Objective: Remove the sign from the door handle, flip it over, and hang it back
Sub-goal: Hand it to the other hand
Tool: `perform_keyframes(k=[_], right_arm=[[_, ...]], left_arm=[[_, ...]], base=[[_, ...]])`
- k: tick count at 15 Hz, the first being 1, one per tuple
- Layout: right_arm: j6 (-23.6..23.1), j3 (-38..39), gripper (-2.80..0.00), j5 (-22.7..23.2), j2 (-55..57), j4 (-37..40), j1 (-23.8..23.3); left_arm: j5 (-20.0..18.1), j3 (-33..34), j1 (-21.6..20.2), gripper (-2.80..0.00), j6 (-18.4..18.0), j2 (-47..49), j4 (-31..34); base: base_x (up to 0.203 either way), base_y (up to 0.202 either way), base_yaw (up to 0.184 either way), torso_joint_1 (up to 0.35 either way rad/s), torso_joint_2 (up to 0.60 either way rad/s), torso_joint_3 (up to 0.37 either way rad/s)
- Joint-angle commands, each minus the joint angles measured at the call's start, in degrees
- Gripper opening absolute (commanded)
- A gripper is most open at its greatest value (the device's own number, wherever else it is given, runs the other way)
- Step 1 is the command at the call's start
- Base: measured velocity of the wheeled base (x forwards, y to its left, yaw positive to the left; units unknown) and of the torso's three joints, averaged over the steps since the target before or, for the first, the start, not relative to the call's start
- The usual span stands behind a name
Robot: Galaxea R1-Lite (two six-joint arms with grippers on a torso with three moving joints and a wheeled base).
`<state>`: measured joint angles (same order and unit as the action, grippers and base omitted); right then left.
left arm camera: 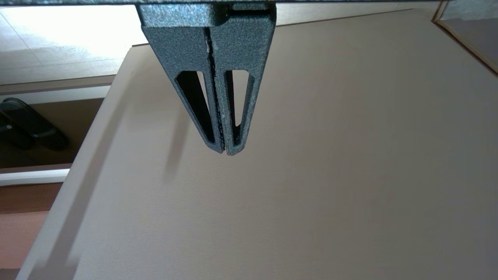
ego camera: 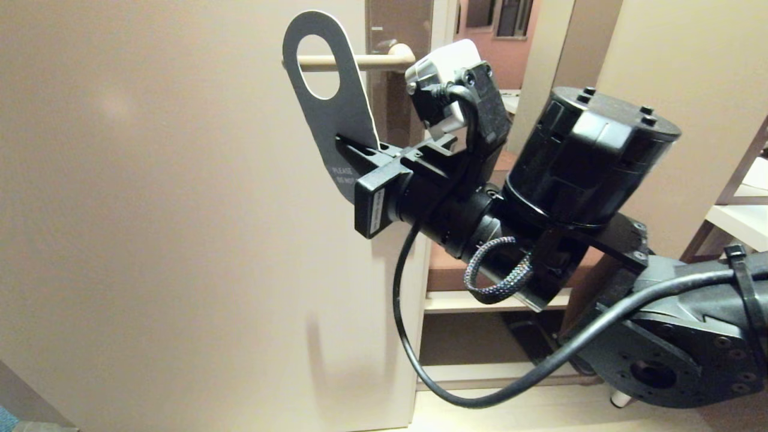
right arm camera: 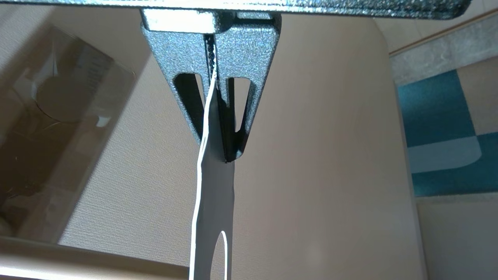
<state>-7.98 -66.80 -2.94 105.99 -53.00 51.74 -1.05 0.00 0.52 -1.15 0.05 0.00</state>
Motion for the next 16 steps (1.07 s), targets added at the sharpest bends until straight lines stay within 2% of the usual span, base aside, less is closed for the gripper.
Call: perform_keyframes(k=[1, 6, 10, 12, 16], right_arm=[[-0.16, 2.21, -2.80, 0.04, -2.79, -0.34, -0.08], [-0.58, 9.28, -2.80, 0.13, -9.95, -0.26, -0.14], [-0.55, 18.39, -2.80, 0.20, -17.94, -0.24, -1.29], [-0.61, 21.97, -2.80, 0.16, -21.95, -0.16, -4.23], [-3.91, 27.39, -2.80, 0.24, -30.68, 0.35, -15.29]], left_arm=[[-0.01, 0.00, 0.00, -2.80, 0.01, 0.04, 0.00], [-0.01, 0.00, 0.00, -2.80, 0.01, 0.04, 0.00], [-0.01, 0.00, 0.00, -2.80, 0.01, 0.04, 0.00], [-0.01, 0.00, 0.00, -2.80, 0.01, 0.04, 0.00], [-0.01, 0.00, 0.00, -2.80, 0.01, 0.04, 0.00]], base=[[0.000, 0.000, 0.000, 0.000, 0.00, 0.000], [0.000, 0.000, 0.000, 0.000, 0.00, 0.000], [0.000, 0.000, 0.000, 0.000, 0.00, 0.000], [0.000, 0.000, 0.000, 0.000, 0.00, 0.000], [0.000, 0.000, 0.000, 0.000, 0.00, 0.000]])
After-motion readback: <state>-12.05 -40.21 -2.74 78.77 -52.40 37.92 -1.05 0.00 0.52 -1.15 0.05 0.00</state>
